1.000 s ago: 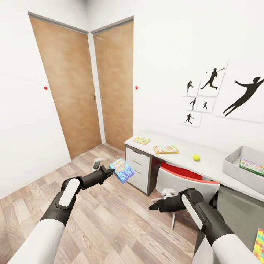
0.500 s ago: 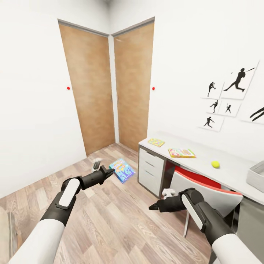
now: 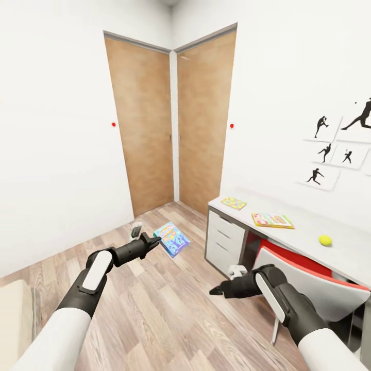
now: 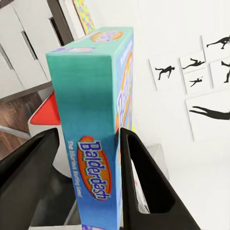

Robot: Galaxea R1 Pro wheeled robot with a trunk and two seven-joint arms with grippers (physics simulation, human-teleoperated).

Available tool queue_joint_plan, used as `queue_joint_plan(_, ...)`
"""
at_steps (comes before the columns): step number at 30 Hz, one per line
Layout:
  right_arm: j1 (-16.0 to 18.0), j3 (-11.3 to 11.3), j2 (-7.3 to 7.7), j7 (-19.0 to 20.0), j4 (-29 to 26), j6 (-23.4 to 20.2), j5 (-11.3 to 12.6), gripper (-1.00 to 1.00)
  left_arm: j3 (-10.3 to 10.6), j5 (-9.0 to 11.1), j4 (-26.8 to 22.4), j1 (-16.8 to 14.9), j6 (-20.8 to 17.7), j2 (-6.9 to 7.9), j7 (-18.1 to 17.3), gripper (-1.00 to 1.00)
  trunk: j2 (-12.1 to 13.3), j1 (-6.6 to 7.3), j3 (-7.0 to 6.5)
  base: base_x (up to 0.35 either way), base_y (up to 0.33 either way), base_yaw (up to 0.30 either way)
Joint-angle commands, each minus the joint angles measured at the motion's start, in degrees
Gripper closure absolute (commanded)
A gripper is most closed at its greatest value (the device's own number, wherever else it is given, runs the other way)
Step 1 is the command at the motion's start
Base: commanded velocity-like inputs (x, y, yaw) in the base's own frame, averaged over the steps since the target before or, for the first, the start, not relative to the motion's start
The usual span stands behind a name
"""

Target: Put all the toys in the child's room - the three board games (two on the bed and one on the table), the two jigsaw puzzles on the table, and the tennis ball on the table - inside the toy box on the table in the child's room.

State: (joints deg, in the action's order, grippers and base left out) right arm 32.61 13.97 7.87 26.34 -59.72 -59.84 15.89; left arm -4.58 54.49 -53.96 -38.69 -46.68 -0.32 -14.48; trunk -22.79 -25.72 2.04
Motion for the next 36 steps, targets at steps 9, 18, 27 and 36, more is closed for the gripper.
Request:
queue_joint_plan(9, 0.07, 0.09, 0.13, 0.29, -0.05, -0.16, -0.16, -1.00, -0.09, 0.00, -0.04, -0.07, -0.35, -0.04, -0.14, 1.00, -0.13, -0.06, 0.12, 0.253, 0.113, 0.017)
queue_joint_plan(18, 0.07, 0.09, 0.29, 0.31, -0.12, -0.16, -0.16, -1.00, 0.00, -0.07, -0.03, -0.07, -0.35, -0.04, -0.04, 1.00, -0.13, -0.06, 0.12, 0.301, 0.104, 0.002)
queue_joint_plan(27, 0.06, 0.09, 0.37, 0.30, -0.13, -0.16, -0.16, -1.00, 0.15, -0.44, -0.05, -0.07, -0.35, -0.05, 0.08, 1.00, -0.13, -0.06, 0.12, 0.262, -0.032, 0.000)
queue_joint_plan(36, 0.01, -0.03, 0.70, 0.37, -0.14, -0.16, -0.16, -1.00, 0.20, -0.52, -0.05, -0.07, -0.35, -0.07, 0.04, 1.00, -0.13, -0.06, 0.12, 0.063, -0.015, 0.000)
